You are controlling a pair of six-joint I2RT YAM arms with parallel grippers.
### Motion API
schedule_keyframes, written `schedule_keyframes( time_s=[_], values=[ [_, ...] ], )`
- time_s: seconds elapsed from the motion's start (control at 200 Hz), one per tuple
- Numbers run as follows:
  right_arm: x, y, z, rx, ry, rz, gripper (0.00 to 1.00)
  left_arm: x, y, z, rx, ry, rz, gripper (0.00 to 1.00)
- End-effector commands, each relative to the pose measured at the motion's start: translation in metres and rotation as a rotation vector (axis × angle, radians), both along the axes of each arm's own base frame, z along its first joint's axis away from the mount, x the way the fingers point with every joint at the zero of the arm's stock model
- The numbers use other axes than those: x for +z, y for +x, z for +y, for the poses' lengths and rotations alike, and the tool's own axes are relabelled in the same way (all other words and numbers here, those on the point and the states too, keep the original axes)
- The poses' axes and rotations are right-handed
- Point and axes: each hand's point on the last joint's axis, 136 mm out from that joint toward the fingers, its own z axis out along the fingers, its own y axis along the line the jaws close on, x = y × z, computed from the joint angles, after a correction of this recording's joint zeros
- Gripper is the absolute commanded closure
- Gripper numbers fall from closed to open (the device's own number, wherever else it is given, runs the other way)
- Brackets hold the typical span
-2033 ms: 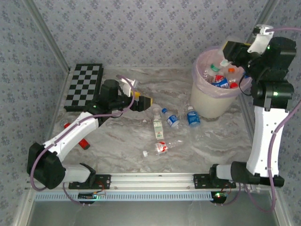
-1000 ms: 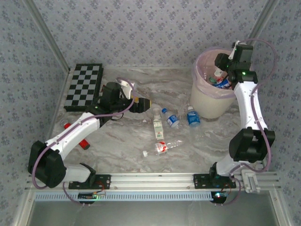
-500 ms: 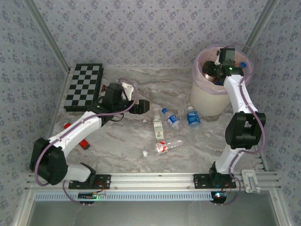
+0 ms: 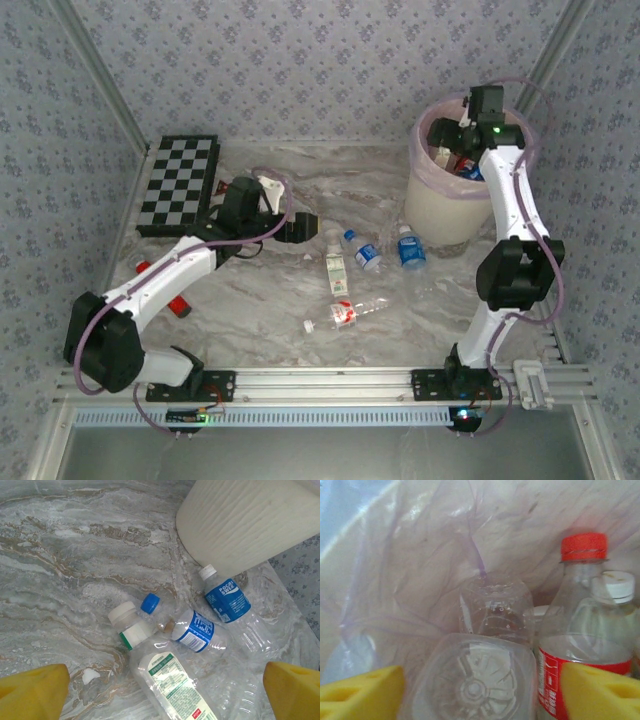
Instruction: Put the plastic bottles in the bin
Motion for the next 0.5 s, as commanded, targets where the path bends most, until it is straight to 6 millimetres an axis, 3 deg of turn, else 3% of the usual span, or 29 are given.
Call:
schedule_keyframes(
  time_s=[0.0, 0.245, 0.495],
  values=[
    [0.031, -0.025, -0.012, -0.024, -0.058, 0.004, 0.02, -0.006, 0.003, 0.002, 0.007, 0.032, 0.013, 0.01],
    [0.076, -0.061, -0.021, -0.053, -0.063, -0.066, 0.0, -0.012, 0.001, 0.001, 0.026, 0.081, 0.046, 0.01],
    [0.105, -0.103, -0.012, -0.022, 0.037, -0.133, 0.0, -0.024, -0.013, -0.024, -0.011, 0.092, 0.099, 0.01]
  ],
)
